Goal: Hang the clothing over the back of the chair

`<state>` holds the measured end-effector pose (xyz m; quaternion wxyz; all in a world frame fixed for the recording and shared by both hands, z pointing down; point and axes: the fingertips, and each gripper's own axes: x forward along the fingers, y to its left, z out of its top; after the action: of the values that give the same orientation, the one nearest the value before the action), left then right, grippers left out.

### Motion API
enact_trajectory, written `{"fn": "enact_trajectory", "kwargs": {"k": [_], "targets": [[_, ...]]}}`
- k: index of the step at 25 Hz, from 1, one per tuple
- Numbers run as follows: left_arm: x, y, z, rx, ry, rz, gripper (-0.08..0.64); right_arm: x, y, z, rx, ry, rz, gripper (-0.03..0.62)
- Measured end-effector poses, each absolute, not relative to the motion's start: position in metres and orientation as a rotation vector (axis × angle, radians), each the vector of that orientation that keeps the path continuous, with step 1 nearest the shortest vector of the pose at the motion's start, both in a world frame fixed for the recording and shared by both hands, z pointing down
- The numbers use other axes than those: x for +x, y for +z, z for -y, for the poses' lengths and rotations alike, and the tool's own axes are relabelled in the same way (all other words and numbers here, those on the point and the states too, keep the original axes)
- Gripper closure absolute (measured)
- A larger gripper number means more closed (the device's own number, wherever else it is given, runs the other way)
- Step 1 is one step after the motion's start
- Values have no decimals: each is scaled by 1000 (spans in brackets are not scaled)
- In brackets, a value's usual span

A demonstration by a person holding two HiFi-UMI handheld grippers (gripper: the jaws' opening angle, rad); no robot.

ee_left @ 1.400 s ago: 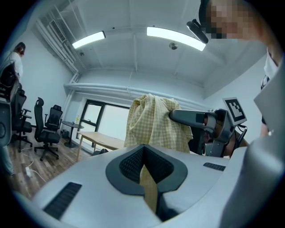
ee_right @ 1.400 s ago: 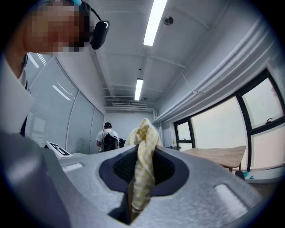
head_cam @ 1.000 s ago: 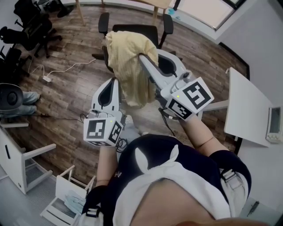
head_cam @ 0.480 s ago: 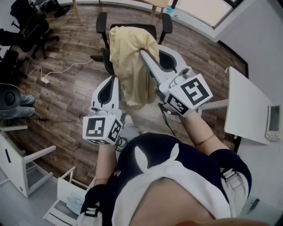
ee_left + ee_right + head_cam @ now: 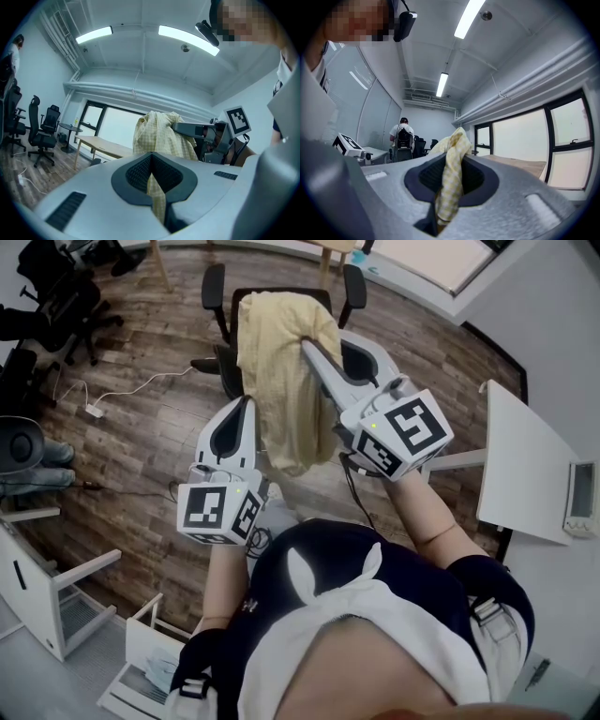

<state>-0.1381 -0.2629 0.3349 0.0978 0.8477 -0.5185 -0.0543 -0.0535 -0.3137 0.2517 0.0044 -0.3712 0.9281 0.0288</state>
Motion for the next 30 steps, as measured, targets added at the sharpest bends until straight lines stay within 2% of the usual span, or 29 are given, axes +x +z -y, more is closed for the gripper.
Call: {"fn": "enact_trajectory", "kwargs": {"k": [30], "targets": [[-141, 337, 316, 2508, -116, 1476, 555, -54, 292, 383, -1325, -24, -3025, 532]]}}
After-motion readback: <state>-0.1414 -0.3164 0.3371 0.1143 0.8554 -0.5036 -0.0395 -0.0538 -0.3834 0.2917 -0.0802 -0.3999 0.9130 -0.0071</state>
